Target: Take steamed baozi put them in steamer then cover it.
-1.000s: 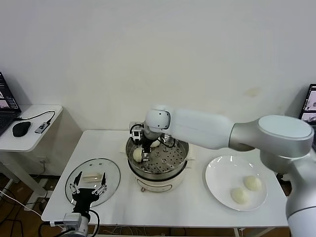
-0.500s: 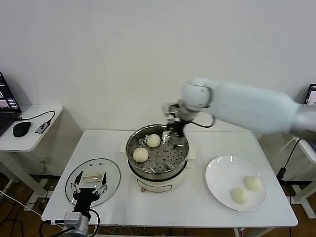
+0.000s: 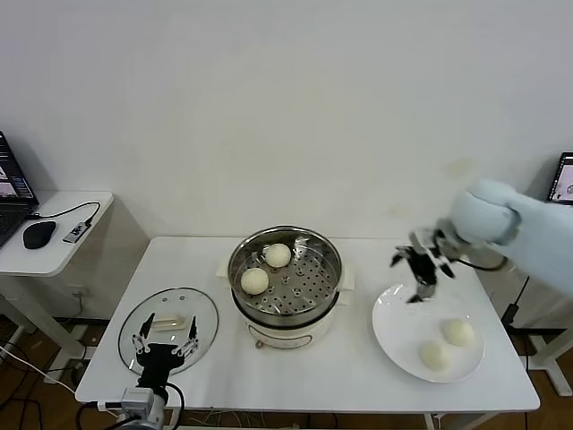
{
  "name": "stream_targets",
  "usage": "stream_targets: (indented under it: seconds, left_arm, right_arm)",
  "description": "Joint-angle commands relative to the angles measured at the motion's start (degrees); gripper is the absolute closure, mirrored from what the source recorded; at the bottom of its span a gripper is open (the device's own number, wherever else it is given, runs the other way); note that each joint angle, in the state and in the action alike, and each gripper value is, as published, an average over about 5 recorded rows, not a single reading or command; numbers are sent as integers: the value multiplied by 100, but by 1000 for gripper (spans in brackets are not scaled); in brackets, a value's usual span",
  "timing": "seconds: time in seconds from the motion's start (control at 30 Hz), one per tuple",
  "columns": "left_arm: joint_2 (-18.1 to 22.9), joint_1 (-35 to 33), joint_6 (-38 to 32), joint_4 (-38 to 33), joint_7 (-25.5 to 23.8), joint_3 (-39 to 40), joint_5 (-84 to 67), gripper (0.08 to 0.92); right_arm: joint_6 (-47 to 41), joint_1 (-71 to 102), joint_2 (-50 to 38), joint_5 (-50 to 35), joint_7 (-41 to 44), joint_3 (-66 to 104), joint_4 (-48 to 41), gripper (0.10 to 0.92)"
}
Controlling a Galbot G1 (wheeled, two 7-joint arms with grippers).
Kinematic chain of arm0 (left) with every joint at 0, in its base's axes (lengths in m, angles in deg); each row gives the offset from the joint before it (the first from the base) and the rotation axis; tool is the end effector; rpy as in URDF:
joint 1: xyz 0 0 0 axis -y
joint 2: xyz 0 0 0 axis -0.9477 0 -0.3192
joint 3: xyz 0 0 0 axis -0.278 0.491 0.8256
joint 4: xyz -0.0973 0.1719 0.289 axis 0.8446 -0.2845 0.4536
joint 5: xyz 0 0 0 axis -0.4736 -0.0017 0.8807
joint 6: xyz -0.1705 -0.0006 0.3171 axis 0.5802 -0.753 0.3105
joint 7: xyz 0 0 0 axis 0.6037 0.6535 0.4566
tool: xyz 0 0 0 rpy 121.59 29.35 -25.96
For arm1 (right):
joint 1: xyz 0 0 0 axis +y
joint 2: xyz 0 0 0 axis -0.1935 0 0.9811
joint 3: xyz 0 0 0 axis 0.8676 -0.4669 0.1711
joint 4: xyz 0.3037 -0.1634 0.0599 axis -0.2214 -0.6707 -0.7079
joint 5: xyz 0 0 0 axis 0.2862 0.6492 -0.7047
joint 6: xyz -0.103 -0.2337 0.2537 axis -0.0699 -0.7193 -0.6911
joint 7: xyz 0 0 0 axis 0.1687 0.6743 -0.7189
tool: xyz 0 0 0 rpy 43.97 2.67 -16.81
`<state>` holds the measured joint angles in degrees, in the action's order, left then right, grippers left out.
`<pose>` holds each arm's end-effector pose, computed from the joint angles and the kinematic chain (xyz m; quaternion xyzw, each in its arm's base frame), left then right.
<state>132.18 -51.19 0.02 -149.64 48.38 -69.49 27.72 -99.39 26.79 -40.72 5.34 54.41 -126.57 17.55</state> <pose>0.1742 0.0483 -0.3136 0.0203 -0.9905 -0.1063 0.0852 0.4328 -0.1522 -0.0947 0.5225 -0.5412 0.5539 0.3567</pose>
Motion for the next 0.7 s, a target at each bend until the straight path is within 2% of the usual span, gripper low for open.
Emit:
stream_targets:
  seconds: [0.03, 0.7]
  left_arm:
    - [29, -22, 9, -7, -4, 26, 83, 177]
    - [41, -145, -9, -130, -6, -64, 117, 177]
  right_arm:
    - [276, 3224, -1373, 1158, -16, 2220, 376, 203]
    - [132, 3531, -153, 1287, -591, 2247, -359, 203]
